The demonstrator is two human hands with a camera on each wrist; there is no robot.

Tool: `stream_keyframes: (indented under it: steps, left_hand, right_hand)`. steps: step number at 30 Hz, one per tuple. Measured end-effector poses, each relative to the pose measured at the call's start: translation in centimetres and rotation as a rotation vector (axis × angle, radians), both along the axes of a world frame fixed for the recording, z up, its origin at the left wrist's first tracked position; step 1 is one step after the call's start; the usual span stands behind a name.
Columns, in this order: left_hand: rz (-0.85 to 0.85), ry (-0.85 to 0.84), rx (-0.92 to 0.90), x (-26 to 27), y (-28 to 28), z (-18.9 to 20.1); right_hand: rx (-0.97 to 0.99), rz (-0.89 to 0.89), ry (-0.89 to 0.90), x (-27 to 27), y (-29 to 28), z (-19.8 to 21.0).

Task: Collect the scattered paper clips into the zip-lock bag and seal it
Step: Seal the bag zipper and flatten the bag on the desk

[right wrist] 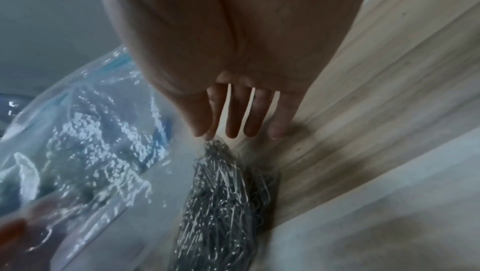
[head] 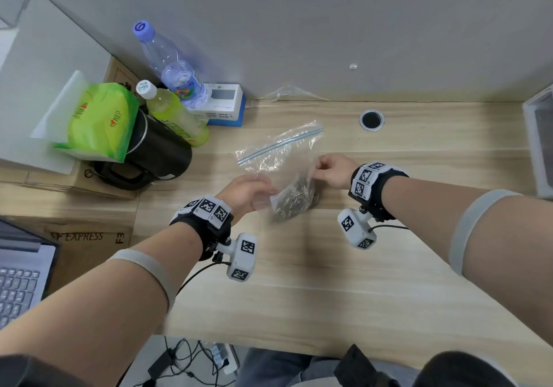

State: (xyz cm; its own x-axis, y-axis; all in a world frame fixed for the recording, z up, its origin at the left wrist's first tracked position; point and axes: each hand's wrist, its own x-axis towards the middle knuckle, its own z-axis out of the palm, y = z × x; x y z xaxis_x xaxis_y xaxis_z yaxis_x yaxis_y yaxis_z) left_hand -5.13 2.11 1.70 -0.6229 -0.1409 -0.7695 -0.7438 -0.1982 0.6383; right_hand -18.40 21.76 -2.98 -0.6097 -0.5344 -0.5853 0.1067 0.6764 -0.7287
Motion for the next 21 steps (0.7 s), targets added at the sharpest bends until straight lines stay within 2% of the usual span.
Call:
stream_keyframes:
  steps: [4, 7, 9, 12, 21]
  left_hand:
    - [0.193, -0.042, -0.092, -0.5, -0.9, -0.7]
    - [0.292, -0.088, -0.068, -1.2, -1.1, -1.0]
    - [0.277, -0.11, -0.059, -1.8, -0.6, -0.7]
    - [0.226, -0.121, -0.147, -2.6, 0.1, -0.5]
    - [0.224, 0.034, -0.27, -3.1, 0.0, -0.5]
  right_hand:
    - [-0.087, -0.138, -0.041, 0.0, -0.1, 1.5]
    - [-0.172, -0.223, 0.014, -0.5, -0.2, 2.8]
    - [-0.214, -0.276, 0.044, -1.0, -0.1, 3.7]
    - [-0.17, -0.262, 0.031, -1.4, 0.8, 4.2]
    - [-0.154, -0.416, -0.044, -1.9, 3.0, 4.0]
